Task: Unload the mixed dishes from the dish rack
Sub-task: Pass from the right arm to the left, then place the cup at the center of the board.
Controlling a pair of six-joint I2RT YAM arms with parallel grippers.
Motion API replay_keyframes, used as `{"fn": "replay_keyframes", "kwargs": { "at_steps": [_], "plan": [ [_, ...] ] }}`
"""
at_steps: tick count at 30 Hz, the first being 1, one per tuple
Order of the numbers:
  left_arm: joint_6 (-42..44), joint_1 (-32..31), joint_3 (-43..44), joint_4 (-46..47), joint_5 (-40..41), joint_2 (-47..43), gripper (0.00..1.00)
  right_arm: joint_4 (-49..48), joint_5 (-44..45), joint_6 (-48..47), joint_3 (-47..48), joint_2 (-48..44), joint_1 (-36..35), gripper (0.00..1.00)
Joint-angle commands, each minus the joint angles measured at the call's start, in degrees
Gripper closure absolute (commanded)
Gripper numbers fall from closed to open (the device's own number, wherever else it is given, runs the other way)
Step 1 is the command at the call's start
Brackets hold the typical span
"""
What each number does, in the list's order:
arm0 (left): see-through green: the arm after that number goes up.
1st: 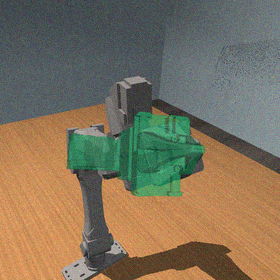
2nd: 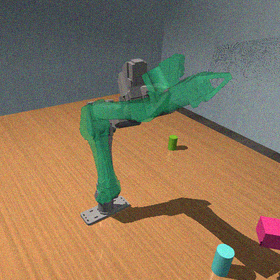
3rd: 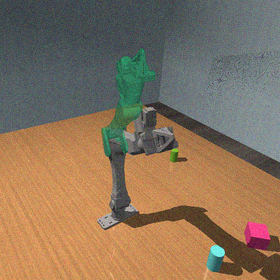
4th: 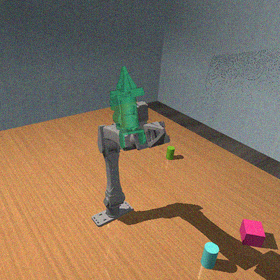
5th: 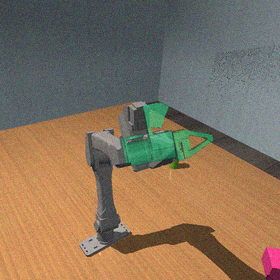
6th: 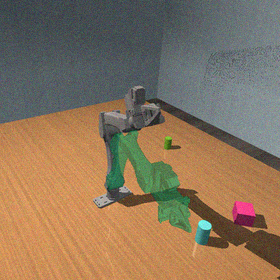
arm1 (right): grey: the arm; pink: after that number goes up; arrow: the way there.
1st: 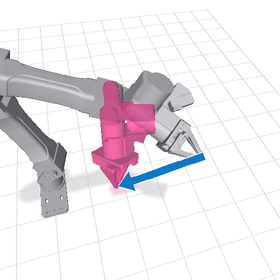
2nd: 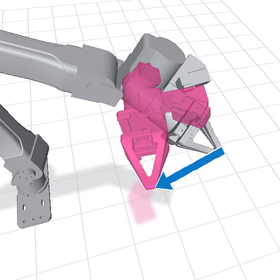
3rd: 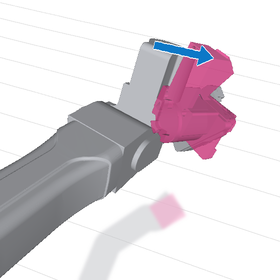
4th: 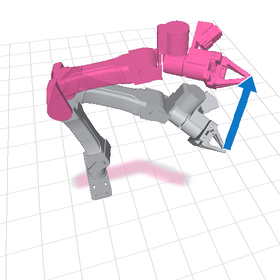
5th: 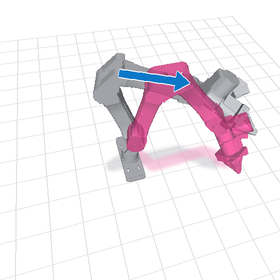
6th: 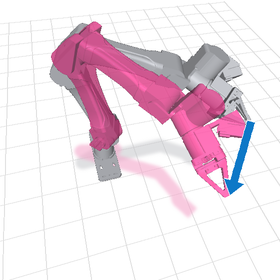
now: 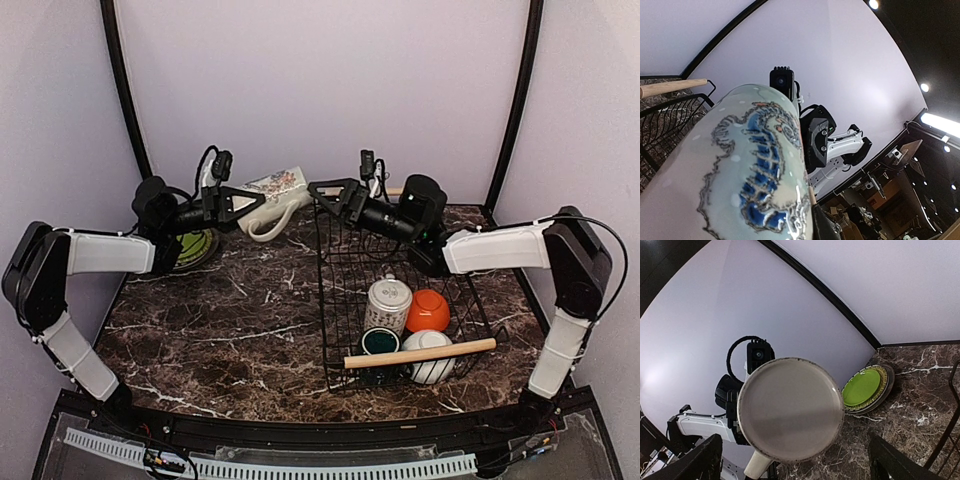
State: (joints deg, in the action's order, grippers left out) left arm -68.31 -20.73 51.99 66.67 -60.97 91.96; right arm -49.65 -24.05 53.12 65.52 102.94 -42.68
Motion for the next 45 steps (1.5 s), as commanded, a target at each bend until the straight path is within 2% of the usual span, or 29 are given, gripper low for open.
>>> {"fn": "replay_keyframes", "kwargs": {
  "at_steps": [1,2,3,4,5,6,7,8,9,12,13,15,19,23,29,36,45],
  "plan": [
    [9.24,1.06,0.82,-4.12,2.02,-7.05,0.99,7.73,0.67,-2.94,-1.62,-5.93,0.92,0.01],
    [12.89,1.47,1.40,-9.07,3.80,-8.07,0.99,11.33,1.28,-4.41,-1.62,-7.15,1.06,0.01],
    [21.08,1.56,1.91,-20.26,5.18,-10.10,0.99,14.35,1.86,-6.20,-1.47,-8.48,1.19,0.01],
    [25.23,1.70,3.50,-32.44,8.81,-11.17,0.99,17.31,2.54,-7.99,-1.26,-9.72,1.18,0.01],
    [33.13,1.68,4.45,-38.57,13.74,-13.08,0.99,20.02,3.56,-10.03,-1.18,-11.41,1.17,0.01],
    [36.57,1.73,6.49,-48.20,16.57,-13.89,0.99,22.66,4.48,-11.71,-1.14,-12.29,1.11,0.01],
    [42.36,1.74,7.22,-52.30,22.60,-15.43,0.99,24.92,5.56,-13.13,-1.25,-13.79,1.15,0.01],
    [44.70,1.68,8.54,-59.02,25.79,-16.82,0.99,27.46,6.99,-14.44,-1.27,-14.87,1.23,0.01],
    [48.55,1.67,9.53,-61.70,32.88,-17.39,0.99,29.74,8.25,-15.43,-1.22,-15.87,1.21,0.01],
    [51.91,1.68,11.24,-72.75,46.90,-18.53,0.99,34.43,11.03,-18.39,-1.18,-18.25,1.19,0.01],
    [52.52,1.69,12.27,-74.37,51.67,-18.38,0.99,35.46,11.74,-19.01,-1.26,-18.75,1.19,0.01],
    [53.39,1.62,13.87,-77.92,54.86,-17.22,0.99,37.47,12.98,-19.68,-0.87,-19.40,1.19,0.01],
    [53.71,1.55,18.04,-83.46,54.83,-12.81,0.99,39.08,13.26,-20.76,-0.54,-20.05,1.22,0.01],
    [55.59,0.38,22.69,-91.71,58.25,-7.68,0.99,40.65,13.91,-21.02,0.03,-19.92,1.24,0.01],
    [58.23,-1.89,28.33,-99.34,62.58,-1.14,0.99,41.71,14.01,-21.08,-0.19,-19.82,1.20,0.01],
    [62.88,-5.63,33.41,-105.69,69.76,3.95,0.99,41.70,14.11,-20.69,-1.59,-19.96,1.19,0.01],
    [64.21,-7.11,37.78,-111.93,70.45,11.32,0.99,41.01,14.42,-20.81,-2.40,-19.94,1.20,0.01]
  ]
}}
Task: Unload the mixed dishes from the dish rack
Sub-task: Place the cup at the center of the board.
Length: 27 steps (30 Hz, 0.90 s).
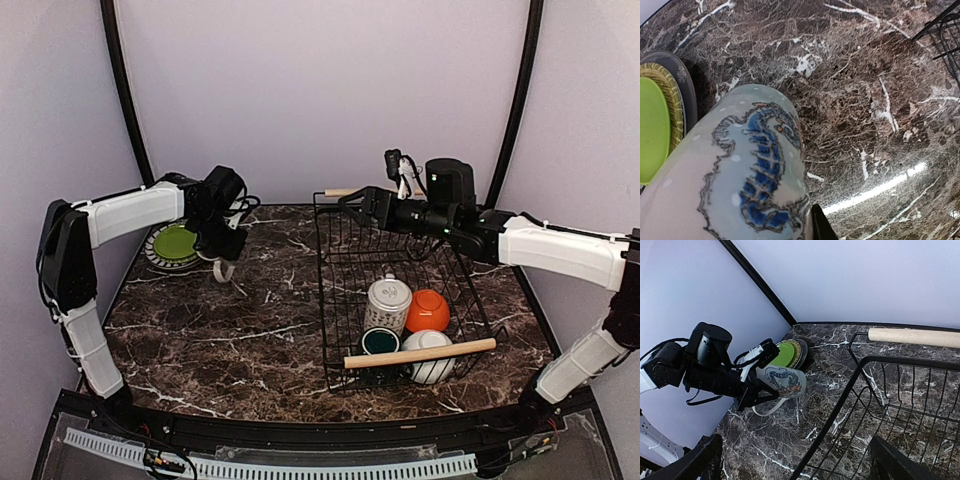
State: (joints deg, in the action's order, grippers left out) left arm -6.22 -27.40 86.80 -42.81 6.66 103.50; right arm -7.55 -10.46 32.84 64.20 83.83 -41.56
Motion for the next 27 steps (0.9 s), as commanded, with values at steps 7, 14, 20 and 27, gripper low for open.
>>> {"fn": "replay_keyframes", "kwargs": {
  "at_steps": [7,14,20,27],
  "plan": [
    [2.11,-0.55,3.89,-4.01,4.18,1.83,0.99,-0.84,1.37,-0.67,-1.88,-1.45,0.06,0.01],
    [2.01,-0.55,3.77,-3.86,3.73,2.25,0.91,-1.18,1.07,-0.34,-1.95,-1.31,0.07,0.01],
    [1.98,-0.55,3.89,-4.02,4.06,2.32,0.85,-0.26,0.59,-0.56,-1.08,-1.18,0.03,0.01],
    [1.94,-0.55,4.01,-4.27,3.94,2.01,0.76,0.59,1.55,-1.10,-0.87,-1.74,-0.03,0.01]
  ]
}}
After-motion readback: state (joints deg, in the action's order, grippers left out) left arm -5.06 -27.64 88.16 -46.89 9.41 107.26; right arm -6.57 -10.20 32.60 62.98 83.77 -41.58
